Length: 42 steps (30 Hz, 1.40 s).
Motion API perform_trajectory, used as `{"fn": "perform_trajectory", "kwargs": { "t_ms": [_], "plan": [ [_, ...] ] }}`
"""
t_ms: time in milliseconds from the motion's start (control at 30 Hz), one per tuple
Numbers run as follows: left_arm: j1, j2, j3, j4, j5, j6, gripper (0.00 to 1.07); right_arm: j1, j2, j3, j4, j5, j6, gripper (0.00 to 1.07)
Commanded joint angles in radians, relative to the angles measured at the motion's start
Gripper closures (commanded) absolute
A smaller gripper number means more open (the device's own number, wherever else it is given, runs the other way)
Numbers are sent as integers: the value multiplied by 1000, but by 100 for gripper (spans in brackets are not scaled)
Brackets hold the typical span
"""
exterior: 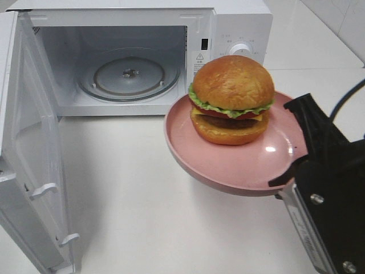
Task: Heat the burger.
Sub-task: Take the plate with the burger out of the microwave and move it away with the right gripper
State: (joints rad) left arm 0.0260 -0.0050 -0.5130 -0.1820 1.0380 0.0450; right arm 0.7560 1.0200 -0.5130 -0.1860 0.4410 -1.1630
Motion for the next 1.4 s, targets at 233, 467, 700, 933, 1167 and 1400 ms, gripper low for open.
{"fn": "perform_trajectory", "kwargs": {
  "t_ms": [233, 467, 700, 933, 1167, 1400],
  "plan": [
    [5, -9, 0, -8, -12, -3, 9, 2, -218, 13, -210, 178, 294, 107],
    [5, -9, 0, -8, -12, -3, 9, 2, -237, 13, -374, 335, 538, 107],
    [5, -9, 0, -8, -12, -3, 9, 2, -236, 13, -491, 396, 779, 107],
    [5, -9, 0, -8, -12, -3, 9, 2, -128, 13, -573, 511, 1033, 107],
    [5, -9, 0, -8, -12, -3, 9, 2, -12, 12, -624, 517, 1313, 107],
    [5, -9, 0, -8, -12, -3, 9, 1, 164, 12, -662, 576, 1688, 107]
  ]
}}
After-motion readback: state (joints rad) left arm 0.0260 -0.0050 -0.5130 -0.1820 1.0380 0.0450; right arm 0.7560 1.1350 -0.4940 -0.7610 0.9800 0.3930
